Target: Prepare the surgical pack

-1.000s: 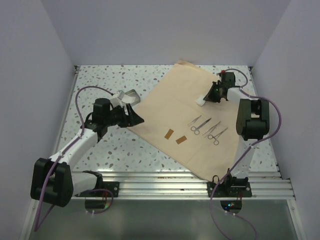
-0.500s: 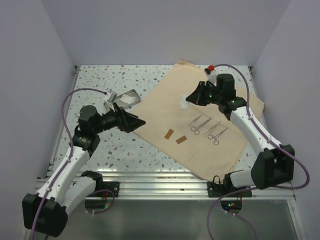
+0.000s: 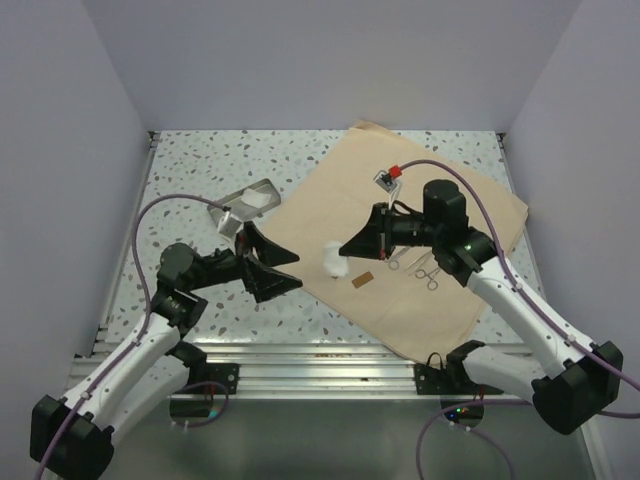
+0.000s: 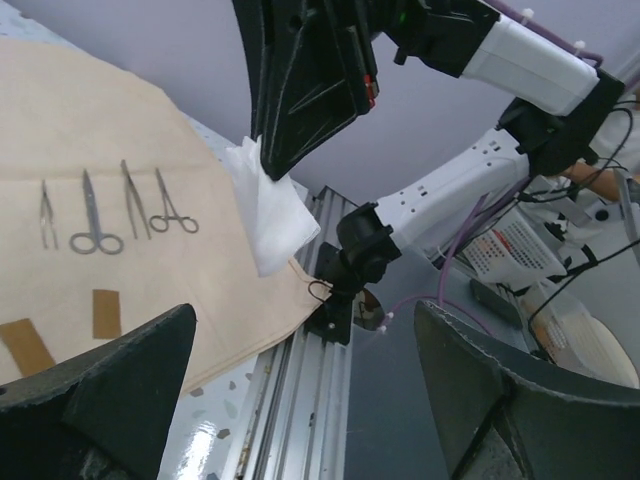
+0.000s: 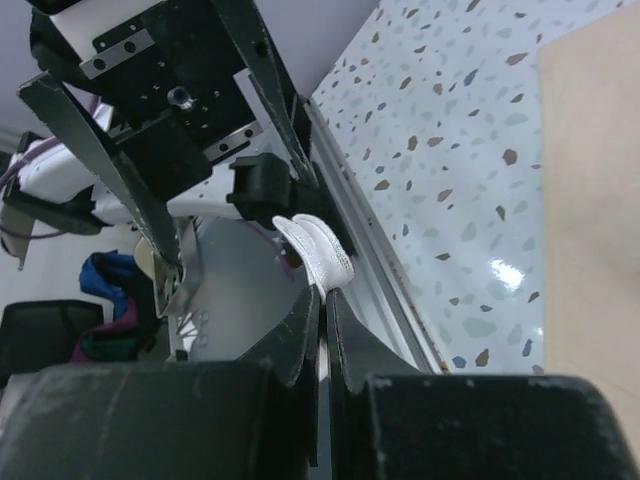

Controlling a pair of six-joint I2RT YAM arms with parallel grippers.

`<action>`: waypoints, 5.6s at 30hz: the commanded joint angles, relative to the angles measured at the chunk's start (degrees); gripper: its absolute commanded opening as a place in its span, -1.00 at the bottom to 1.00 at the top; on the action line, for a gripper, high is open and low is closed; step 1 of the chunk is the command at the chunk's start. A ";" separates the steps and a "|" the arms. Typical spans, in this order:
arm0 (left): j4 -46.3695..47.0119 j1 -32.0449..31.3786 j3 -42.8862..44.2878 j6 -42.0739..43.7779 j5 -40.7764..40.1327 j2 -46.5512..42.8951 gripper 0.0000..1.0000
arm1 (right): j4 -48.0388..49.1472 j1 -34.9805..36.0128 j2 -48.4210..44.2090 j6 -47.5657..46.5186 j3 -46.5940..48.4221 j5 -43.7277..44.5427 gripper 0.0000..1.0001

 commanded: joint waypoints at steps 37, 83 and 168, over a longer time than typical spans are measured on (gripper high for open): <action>21.39 -11.36 3.69 -6.00 2.81 20.13 0.14 | 2.62 6.71 1.29 2.43 0.90 -5.62 -1.00; 15.16 22.30 28.47 -25.60 -30.06 65.65 -1.00 | -15.40 -2.96 7.00 -11.37 1.08 28.74 0.56; -14.89 16.94 37.44 -3.46 -50.45 67.17 0.09 | -10.74 -5.07 9.11 -10.32 -1.12 20.48 0.56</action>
